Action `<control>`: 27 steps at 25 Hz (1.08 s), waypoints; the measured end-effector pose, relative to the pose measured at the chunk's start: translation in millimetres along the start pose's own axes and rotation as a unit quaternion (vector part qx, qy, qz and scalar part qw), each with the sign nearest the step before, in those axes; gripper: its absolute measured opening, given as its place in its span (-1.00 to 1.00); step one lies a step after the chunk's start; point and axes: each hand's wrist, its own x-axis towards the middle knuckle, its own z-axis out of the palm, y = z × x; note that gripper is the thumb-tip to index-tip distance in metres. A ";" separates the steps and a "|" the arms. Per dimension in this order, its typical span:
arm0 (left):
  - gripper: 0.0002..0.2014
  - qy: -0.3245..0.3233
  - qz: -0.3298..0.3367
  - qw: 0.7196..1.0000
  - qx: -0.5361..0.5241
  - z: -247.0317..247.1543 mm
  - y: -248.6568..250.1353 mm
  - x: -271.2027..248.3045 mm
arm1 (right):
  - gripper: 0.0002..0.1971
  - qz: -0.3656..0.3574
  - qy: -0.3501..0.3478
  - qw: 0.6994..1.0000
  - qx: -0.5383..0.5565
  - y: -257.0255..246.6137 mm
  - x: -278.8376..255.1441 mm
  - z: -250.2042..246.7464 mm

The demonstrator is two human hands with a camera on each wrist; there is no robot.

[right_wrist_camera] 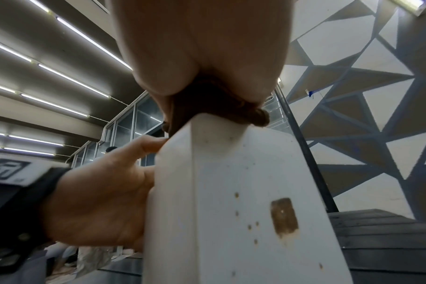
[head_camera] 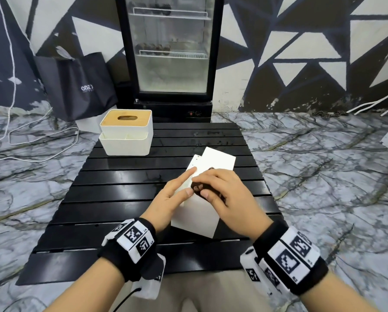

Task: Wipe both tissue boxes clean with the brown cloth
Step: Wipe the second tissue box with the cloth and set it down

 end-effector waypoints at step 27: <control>-0.47 0.033 -0.016 0.992 0.117 4.4 33.7 0.4 | -0.75 0.144 0.191 0.937 0.254 18.1 -0.5 -15.5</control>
